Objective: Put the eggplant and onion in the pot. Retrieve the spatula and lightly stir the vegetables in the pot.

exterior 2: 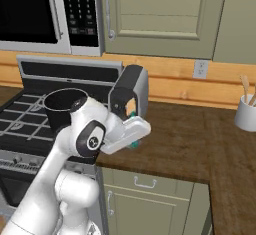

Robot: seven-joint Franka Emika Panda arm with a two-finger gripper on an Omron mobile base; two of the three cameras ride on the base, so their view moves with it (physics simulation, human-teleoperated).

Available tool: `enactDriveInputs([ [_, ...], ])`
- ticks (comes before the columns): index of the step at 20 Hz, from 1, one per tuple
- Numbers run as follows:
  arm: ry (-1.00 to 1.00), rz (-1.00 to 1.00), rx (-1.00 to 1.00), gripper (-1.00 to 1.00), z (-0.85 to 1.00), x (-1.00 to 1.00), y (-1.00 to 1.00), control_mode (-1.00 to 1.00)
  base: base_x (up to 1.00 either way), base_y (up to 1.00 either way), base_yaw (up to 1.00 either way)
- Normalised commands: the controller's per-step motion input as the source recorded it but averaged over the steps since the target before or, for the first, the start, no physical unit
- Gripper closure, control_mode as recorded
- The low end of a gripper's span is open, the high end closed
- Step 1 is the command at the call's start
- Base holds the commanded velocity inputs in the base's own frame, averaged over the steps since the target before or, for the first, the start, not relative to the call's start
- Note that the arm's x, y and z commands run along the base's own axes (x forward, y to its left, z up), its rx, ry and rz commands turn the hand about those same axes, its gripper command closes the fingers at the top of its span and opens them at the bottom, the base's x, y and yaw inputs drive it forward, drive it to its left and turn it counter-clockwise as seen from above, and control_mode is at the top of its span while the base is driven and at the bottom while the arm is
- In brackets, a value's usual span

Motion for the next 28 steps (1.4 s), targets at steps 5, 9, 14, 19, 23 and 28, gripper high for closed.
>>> enactDriveInputs([
  [5,0.42,0.35,-0.27,1.00,1.00,-0.05,0.79,-1.00,0.00,0.00,0.00],
  [9,0.56,0.33,-0.20,1.00,1.00,0.00,0.74,-1.00,0.00,0.00,0.00],
  [14,0.60,0.18,-0.18,1.00,1.00,0.36,0.72,-1.00,0.00,0.00,0.00],
  [19,0.58,0.11,-0.15,1.00,0.99,0.34,0.69,-1.00,0.00,0.00,0.00],
  [23,0.52,0.15,-0.28,1.00,0.30,0.61,0.67,-1.00,0.00,0.00,0.00],
  [28,0.41,0.19,-0.31,1.00,0.10,0.35,0.47,-1.00,0.00,0.00,0.00],
])
